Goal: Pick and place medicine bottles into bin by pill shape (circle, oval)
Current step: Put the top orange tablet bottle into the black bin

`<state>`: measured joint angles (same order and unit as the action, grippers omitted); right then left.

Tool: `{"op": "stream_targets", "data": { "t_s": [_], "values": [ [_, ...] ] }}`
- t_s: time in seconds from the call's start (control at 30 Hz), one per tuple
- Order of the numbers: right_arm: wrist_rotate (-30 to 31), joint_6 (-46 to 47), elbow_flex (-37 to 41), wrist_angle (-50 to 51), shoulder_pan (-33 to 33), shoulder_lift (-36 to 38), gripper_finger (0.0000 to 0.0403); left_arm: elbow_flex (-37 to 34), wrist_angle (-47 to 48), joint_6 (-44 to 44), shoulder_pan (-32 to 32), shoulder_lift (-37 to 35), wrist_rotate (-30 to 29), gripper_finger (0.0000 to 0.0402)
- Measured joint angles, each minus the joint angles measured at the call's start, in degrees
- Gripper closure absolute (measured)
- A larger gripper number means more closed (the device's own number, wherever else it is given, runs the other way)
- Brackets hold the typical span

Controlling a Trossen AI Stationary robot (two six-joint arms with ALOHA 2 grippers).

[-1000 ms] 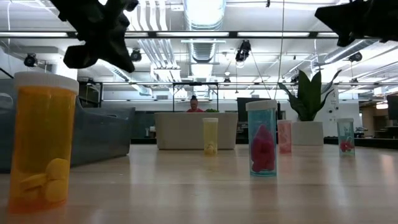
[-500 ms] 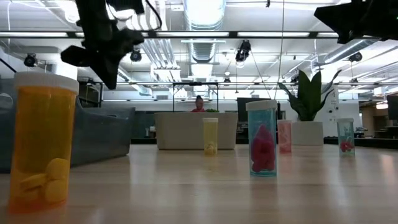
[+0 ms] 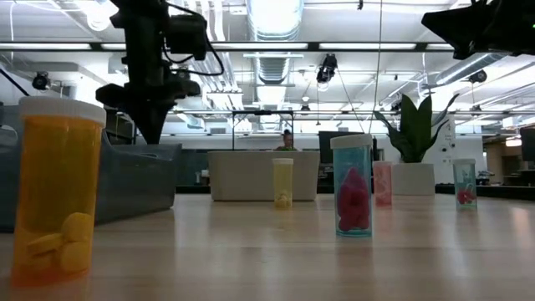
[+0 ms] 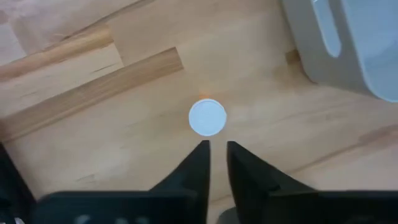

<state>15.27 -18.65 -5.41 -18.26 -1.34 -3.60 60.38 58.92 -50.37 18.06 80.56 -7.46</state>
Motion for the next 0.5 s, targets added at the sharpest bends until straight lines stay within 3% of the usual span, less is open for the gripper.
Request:
{"op": "stream_targets", "data": {
  "t_s": [0.3,0.5],
  "values": [
    [0.0,0.0,0.0,0.0,0.0,0.0,0.0351,0.0,-0.7,0.3,0.0,3.7,-0.3,0.0226],
    [0.0,0.0,0.0,0.0,0.0,0.0,0.0351,-0.2,-3.0,1.7,0.2,6.4,-0.5,0.0195]
  ]
}}
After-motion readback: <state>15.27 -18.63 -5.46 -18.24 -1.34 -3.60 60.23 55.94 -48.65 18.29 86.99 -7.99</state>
